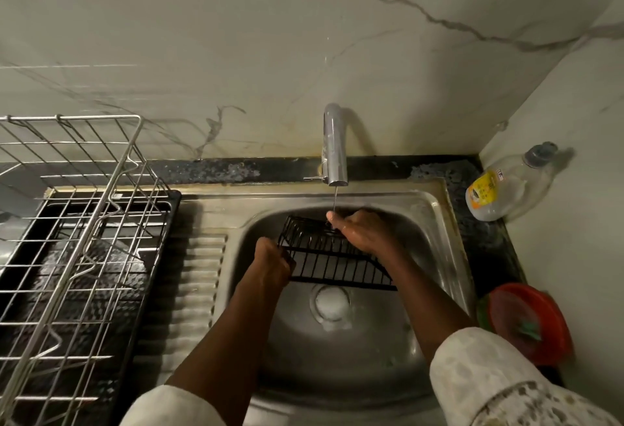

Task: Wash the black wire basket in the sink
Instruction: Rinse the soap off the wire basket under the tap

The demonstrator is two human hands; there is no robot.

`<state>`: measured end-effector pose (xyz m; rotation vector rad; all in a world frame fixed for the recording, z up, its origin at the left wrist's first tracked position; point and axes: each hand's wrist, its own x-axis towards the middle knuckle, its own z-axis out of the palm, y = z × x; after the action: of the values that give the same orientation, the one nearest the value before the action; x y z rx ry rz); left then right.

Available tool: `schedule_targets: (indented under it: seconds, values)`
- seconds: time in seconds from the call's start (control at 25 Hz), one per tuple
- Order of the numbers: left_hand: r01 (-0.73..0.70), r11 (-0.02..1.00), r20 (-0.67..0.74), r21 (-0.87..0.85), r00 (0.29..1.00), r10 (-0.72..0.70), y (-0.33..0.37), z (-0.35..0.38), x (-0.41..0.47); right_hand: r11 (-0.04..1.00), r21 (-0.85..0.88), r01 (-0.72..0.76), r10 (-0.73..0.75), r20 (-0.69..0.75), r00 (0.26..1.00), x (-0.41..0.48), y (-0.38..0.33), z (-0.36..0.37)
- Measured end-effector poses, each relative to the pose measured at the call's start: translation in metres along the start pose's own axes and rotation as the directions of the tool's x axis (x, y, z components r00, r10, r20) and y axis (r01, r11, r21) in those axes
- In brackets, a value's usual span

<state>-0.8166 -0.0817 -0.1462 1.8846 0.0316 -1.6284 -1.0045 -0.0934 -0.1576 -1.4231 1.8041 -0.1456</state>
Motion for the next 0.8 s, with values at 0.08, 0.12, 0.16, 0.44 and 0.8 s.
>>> schedule_targets:
  seconds: [0.08,0.12,0.16,0.44,0.8]
  values:
    - [-0.03,0.999,-0.076,0.032,0.997,0.033,-0.002,-0.003,0.002,0.995,0.004,0.095,-0.093,-0.139,0.986,-0.005,-0.005,0.002]
    - [-0.071,0.995,-0.12,0.074,0.99,0.08,-0.002,-0.001,-0.003,0.987,0.017,0.16,-0.152,-0.238,0.959,-0.007,-0.009,-0.001]
    - [-0.123,0.984,-0.148,0.132,0.979,0.142,-0.002,0.0,-0.001,0.972,0.033,0.232,-0.21,-0.323,0.923,-0.004,-0.014,-0.004]
    - [-0.272,0.894,-0.131,0.355,0.933,0.336,0.009,0.021,-0.015,0.825,0.115,0.553,-0.497,-0.318,0.808,0.024,-0.066,-0.037]
    - [-0.572,0.522,0.279,0.633,0.797,0.535,-0.007,0.025,-0.039,0.929,0.004,0.371,-0.369,-0.075,0.926,0.025,-0.079,-0.059]
